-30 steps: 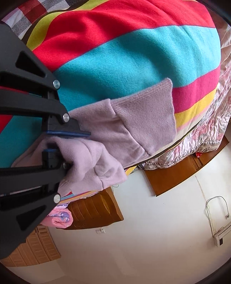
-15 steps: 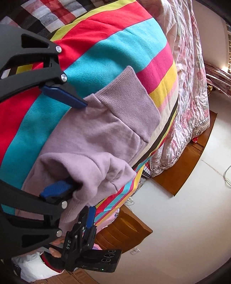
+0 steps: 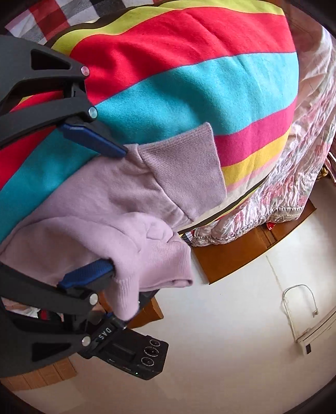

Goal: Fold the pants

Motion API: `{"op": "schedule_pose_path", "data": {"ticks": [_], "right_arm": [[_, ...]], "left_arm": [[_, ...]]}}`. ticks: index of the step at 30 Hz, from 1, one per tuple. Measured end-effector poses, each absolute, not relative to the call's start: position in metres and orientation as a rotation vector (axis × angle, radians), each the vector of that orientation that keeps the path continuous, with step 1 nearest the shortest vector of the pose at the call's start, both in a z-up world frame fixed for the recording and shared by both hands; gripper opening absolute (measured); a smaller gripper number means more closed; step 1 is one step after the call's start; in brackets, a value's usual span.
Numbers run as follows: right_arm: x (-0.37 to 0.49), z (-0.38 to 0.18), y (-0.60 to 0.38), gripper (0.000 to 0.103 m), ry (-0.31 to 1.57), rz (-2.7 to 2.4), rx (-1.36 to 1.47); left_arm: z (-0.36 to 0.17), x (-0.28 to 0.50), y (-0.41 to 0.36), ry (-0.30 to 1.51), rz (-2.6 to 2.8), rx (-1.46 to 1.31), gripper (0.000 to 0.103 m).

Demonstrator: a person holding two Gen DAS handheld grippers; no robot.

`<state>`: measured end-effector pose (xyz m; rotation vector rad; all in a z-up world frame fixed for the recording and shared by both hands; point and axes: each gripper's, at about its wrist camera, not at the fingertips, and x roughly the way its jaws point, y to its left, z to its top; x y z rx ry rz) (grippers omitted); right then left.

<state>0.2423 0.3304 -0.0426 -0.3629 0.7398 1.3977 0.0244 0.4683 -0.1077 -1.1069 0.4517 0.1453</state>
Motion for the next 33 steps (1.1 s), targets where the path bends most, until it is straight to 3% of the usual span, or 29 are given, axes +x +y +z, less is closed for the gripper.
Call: {"op": "schedule_pose_path", "data": {"ticks": [3, 13, 22, 31, 33], "right_arm": [[0.254, -0.039, 0.332, 0.045, 0.75, 1.332, -0.294], [0.252, -0.066, 0.312, 0.045, 0.804, 1.299, -0.325], [0.232, -0.065, 0.331, 0.045, 0.742, 1.314, -0.444], [0.261, -0.083, 0.376, 0.044, 0.909, 1.405, -0.318], [0.255, -0.093, 0.386, 0.042, 0.893, 1.371, -0.379]], "left_arm": [[-0.112, 0.017, 0.475, 0.458, 0.168, -1.172, 0.084], [-0.14, -0.003, 0.503, 0.354, 0.118, -1.422, 0.084], [-0.127, -0.018, 0.507, 0.369, 0.169, -1.337, 0.087], [-0.129, -0.005, 0.503, 0.412, 0.22, -1.262, 0.085], [-0.128, -0.006, 0.499, 0.439, 0.244, -1.227, 0.078]]}}
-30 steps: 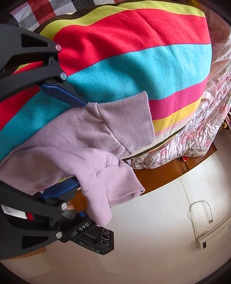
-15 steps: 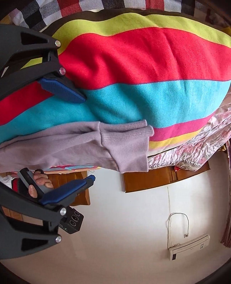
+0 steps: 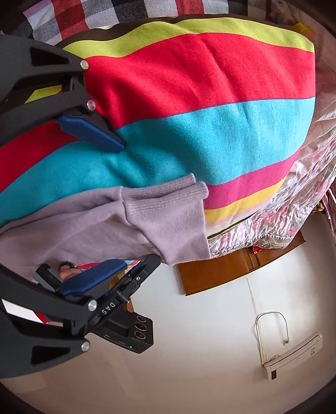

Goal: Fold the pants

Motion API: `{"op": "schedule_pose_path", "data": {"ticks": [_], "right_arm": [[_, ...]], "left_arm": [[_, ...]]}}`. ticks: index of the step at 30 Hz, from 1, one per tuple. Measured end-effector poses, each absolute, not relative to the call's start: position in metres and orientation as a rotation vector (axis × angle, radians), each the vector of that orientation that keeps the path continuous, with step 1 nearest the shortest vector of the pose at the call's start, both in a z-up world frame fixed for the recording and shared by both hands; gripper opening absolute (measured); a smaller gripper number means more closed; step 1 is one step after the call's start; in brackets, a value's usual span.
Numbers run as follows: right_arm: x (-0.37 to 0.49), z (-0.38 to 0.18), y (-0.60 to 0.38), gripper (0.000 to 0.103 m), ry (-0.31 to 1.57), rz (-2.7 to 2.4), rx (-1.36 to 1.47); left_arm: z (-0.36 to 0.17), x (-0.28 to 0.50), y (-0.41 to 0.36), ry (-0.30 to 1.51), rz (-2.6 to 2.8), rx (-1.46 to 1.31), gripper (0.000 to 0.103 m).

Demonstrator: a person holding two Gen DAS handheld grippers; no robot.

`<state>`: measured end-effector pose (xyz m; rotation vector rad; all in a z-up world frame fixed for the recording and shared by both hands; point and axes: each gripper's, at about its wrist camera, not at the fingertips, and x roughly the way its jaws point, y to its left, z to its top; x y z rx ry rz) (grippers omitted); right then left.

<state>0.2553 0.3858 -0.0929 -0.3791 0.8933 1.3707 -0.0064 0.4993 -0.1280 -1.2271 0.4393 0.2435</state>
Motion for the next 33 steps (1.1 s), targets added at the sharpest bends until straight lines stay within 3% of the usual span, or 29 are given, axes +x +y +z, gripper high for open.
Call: {"op": "schedule_pose_path", "data": {"ticks": [1, 2, 3, 5, 7, 10, 14, 18, 22, 25, 33], "right_arm": [[0.251, -0.092, 0.387, 0.028, 0.865, 1.38, -0.388], [0.248, -0.087, 0.385, 0.015, 0.821, 1.371, -0.386], [0.245, -0.079, 0.383, 0.014, 0.778, 1.352, -0.383], [0.241, -0.069, 0.383, 0.013, 0.713, 1.285, -0.398], [0.247, -0.072, 0.388, 0.017, 0.737, 1.238, -0.437], [0.251, -0.076, 0.378, 0.042, 0.78, 1.177, -0.45], [0.221, -0.058, 0.328, 0.042, 0.756, 1.295, -0.42], [0.174, -0.074, 0.284, 0.042, 0.777, 1.322, -0.583], [0.135, -0.113, 0.241, 0.044, 0.811, 1.277, -0.729], [0.125, -0.111, 0.201, 0.044, 0.864, 1.281, -0.654], [0.112, -0.111, 0.136, 0.045, 0.874, 1.193, -0.592]], "left_arm": [[-0.126, -0.006, 0.498, 0.463, 0.267, -1.202, 0.072], [-0.125, -0.005, 0.496, 0.488, 0.292, -1.173, 0.058], [-0.125, -0.007, 0.495, 0.503, 0.304, -1.152, 0.051], [-0.128, -0.011, 0.495, 0.501, 0.292, -1.148, 0.051], [-0.128, -0.015, 0.495, 0.499, 0.295, -1.15, 0.05], [-0.115, -0.024, 0.487, 0.5, 0.374, -1.101, 0.05], [-0.082, -0.035, 0.471, 0.45, 0.381, -0.945, 0.061], [-0.059, -0.006, 0.447, 0.495, 0.27, -0.753, 0.067], [-0.075, 0.051, 0.429, 0.646, 0.219, -0.604, 0.069], [-0.079, 0.066, 0.427, 0.672, 0.203, -0.58, 0.078], [-0.078, 0.076, 0.424, 0.703, 0.251, -0.544, 0.083]]}}
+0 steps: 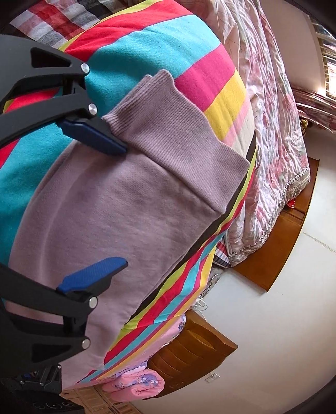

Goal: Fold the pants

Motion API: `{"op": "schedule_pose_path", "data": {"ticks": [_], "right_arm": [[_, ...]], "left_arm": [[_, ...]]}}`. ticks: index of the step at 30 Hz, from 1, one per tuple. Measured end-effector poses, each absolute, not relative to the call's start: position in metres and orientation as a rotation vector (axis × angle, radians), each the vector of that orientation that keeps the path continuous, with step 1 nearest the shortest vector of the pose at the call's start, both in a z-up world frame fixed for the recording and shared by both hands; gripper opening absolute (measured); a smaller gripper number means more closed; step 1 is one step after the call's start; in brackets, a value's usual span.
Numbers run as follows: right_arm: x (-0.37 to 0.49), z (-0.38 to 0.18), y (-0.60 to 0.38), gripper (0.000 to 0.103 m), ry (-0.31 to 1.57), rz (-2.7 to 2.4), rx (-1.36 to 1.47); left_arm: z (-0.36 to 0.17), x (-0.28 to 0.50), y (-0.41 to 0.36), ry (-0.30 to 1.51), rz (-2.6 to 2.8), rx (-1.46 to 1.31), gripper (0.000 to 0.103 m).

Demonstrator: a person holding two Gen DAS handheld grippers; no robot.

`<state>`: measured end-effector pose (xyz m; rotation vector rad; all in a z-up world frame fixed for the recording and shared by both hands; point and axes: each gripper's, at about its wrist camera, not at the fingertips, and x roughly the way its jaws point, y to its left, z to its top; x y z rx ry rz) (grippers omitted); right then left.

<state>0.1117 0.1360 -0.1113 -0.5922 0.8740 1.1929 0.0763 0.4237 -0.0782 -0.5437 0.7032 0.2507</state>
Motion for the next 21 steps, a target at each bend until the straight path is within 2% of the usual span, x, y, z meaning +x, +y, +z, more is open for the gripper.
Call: {"op": "schedule_pose_path", "data": {"ticks": [2, 5, 8, 14, 19, 21], "right_arm": [[0.109, -0.111, 0.12, 0.045, 0.921, 1.201, -0.559], [0.102, -0.111, 0.087, 0.052, 0.967, 1.217, -0.528], [0.107, -0.104, 0.048, 0.052, 1.015, 1.195, -0.418], [0.183, -0.065, 0.001, 0.052, 0.858, 1.008, -0.24], [0.258, -0.073, 0.022, 0.052, 0.833, 1.003, -0.283], [0.276, -0.08, 0.036, 0.048, 0.843, 1.025, -0.348]], "left_arm": [[-0.078, 0.08, 0.422, 0.706, 0.264, -0.539, 0.086], [-0.076, 0.086, 0.416, 0.73, 0.293, -0.515, 0.089], [-0.062, 0.092, 0.406, 0.767, 0.346, -0.491, 0.087], [-0.011, 0.142, 0.318, 0.733, 0.072, -0.288, 0.087], [-0.027, 0.195, 0.256, 0.831, -0.057, -0.191, 0.087], [-0.037, 0.207, 0.253, 0.878, -0.055, -0.186, 0.085]]}}
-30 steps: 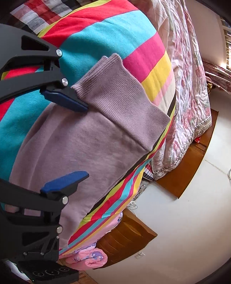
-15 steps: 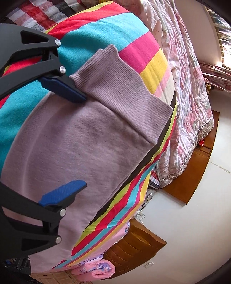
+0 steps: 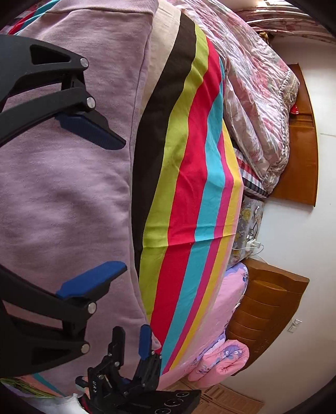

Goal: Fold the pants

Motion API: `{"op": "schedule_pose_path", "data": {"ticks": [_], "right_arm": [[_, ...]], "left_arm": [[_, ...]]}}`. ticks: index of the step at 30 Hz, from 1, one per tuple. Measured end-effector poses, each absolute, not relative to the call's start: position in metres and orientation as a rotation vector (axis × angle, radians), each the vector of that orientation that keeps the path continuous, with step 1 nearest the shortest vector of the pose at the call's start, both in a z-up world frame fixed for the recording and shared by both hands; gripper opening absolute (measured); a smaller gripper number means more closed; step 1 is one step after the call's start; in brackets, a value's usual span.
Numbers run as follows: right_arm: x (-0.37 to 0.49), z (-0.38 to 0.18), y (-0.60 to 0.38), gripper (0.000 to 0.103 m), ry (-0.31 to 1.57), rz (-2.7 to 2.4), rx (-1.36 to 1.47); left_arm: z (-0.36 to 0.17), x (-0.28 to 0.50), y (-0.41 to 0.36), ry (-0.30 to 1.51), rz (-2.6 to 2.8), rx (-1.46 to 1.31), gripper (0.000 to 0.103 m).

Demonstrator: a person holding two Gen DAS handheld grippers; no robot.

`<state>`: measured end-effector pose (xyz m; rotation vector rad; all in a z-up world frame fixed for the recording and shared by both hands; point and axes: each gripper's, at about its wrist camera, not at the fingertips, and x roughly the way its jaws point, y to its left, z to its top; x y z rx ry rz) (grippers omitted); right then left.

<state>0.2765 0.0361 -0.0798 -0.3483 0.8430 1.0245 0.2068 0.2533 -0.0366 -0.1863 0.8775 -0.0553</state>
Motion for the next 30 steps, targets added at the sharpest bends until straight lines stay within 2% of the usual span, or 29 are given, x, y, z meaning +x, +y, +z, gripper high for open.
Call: {"op": "schedule_pose_path", "data": {"ticks": [6, 8, 10, 12, 17, 21, 22, 24, 25, 26, 30], "right_arm": [[0.286, -0.096, 0.074, 0.036, 0.832, 1.13, -0.506], [0.281, -0.106, 0.085, 0.025, 0.845, 1.137, -0.567], [0.275, -0.111, 0.088, 0.02, 0.823, 1.132, -0.591], [0.266, -0.106, 0.086, 0.005, 0.763, 1.098, -0.612], [0.252, -0.081, 0.079, 0.003, 0.648, 1.024, -0.601], [0.263, -0.112, 0.092, 0.004, 0.739, 0.994, -0.649], [0.265, -0.112, 0.089, 0.008, 0.731, 0.995, -0.606], [0.273, -0.107, 0.081, 0.023, 0.77, 0.961, -0.539], [0.274, -0.101, 0.074, 0.05, 0.766, 0.938, -0.51], [0.272, -0.093, 0.064, 0.063, 0.749, 0.936, -0.457], [0.269, -0.081, 0.025, 0.063, 0.76, 0.883, -0.337]], "left_arm": [[-0.066, 0.194, 0.263, 0.922, 0.002, -0.177, 0.084], [-0.074, 0.191, 0.267, 0.932, 0.016, -0.187, 0.084], [-0.081, 0.192, 0.271, 0.937, 0.02, -0.192, 0.085], [-0.083, 0.194, 0.268, 0.933, 0.029, -0.169, 0.085], [-0.073, 0.194, 0.261, 0.882, 0.054, -0.133, 0.085], [-0.086, 0.202, 0.259, 0.921, 0.083, -0.115, 0.087], [-0.088, 0.201, 0.257, 0.918, 0.081, -0.091, 0.088], [-0.086, 0.197, 0.252, 0.923, 0.086, -0.061, 0.088], [-0.083, 0.194, 0.253, 0.92, 0.087, -0.066, 0.089], [-0.079, 0.19, 0.253, 0.908, 0.088, -0.077, 0.088], [-0.056, 0.179, 0.244, 0.821, 0.037, -0.094, 0.09]]}}
